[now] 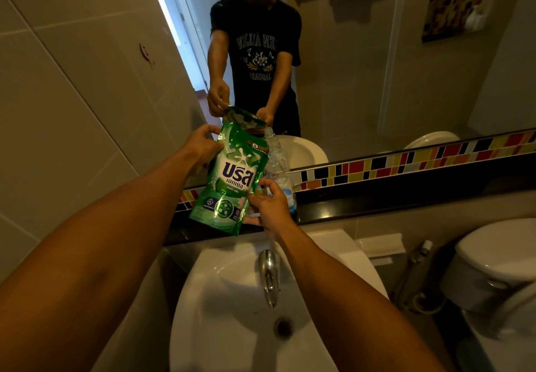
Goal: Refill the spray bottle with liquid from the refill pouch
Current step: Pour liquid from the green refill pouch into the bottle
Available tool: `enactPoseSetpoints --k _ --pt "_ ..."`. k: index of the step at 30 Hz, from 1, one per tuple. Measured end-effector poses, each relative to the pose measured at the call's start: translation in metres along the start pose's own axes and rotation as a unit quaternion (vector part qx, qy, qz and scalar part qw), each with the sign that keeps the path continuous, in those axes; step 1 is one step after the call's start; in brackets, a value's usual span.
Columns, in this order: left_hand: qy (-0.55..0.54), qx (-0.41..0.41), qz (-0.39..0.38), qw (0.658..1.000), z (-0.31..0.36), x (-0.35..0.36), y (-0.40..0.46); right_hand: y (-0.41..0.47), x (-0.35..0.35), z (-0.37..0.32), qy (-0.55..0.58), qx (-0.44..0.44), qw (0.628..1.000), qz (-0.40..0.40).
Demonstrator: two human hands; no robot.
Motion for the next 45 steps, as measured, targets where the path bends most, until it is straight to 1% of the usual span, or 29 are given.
enactPoseSetpoints --k 23,45 --pt "0.032 0.002 0.001 0.999 0.0026 -0.0003 0.004 0.0022 0.0003 0.003 0.005 -0.004 1.0 -0.004" --pt "0.029 -0.008 -0.008 1.0 0.0079 -0.0032 0.0016 0.0053 0.0044 0.0047 0.015 -0.002 1.0 -0.01"
Point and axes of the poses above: each hand's wrist, its own y-axis towards the middle knuckle, its own x-axis out of the palm, z = x × y, the point moved 4 cm from there along y, towards the middle knuckle, and after that the axes turned 15 degrees about -z, right-handed, at the moved point
